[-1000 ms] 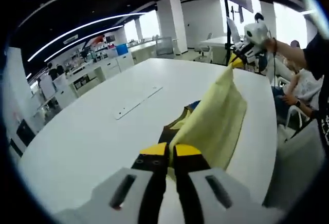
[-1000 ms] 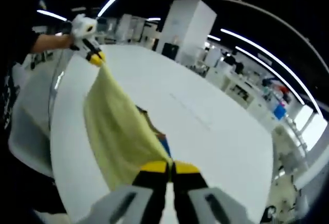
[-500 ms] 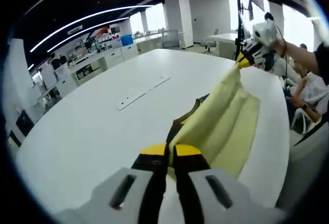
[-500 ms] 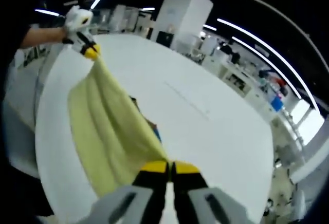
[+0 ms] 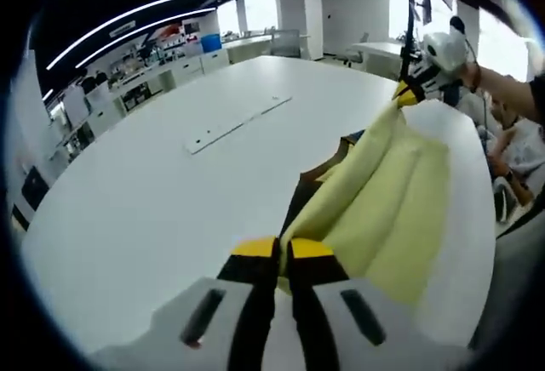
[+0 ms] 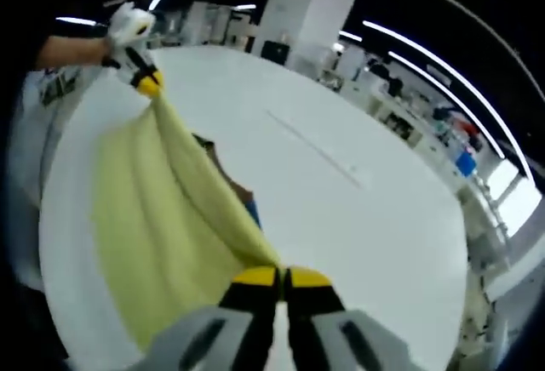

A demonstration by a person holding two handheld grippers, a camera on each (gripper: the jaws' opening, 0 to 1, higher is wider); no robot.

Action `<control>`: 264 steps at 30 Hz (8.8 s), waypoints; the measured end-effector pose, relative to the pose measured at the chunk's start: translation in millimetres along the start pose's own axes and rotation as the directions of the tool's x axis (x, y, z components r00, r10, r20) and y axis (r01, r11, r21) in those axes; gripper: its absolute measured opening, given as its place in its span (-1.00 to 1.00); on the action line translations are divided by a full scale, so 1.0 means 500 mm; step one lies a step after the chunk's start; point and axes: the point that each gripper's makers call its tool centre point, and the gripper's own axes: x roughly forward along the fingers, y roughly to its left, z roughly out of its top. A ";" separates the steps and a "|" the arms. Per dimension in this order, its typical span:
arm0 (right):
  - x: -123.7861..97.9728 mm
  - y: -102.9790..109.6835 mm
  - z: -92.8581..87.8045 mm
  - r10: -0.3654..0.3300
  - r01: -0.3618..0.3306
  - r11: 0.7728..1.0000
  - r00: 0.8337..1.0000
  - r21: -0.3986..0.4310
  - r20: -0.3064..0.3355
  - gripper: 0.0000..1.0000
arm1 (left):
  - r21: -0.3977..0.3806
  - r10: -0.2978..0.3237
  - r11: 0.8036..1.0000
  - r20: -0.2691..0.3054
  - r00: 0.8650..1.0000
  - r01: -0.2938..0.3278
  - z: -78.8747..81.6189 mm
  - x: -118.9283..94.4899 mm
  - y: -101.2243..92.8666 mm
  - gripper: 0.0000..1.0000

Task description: Fold the garment on the visible template until the final outline fits inside the template.

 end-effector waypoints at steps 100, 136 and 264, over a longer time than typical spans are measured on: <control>0.068 -0.056 -0.014 -0.078 0.062 0.972 0.995 0.229 0.062 -1.00 | -0.089 0.123 0.989 0.048 0.991 -0.118 -0.030 0.050 0.073 -1.00; 0.113 -0.083 -0.039 -0.123 0.104 0.881 0.992 0.462 0.010 -0.60 | -0.032 0.214 0.976 -0.006 0.977 -0.214 -0.060 0.090 0.108 -0.62; -0.199 0.243 -0.107 0.159 -0.179 0.867 0.984 0.465 0.084 0.41 | -0.288 -0.006 0.957 0.132 0.991 0.044 -0.141 -0.169 -0.222 0.29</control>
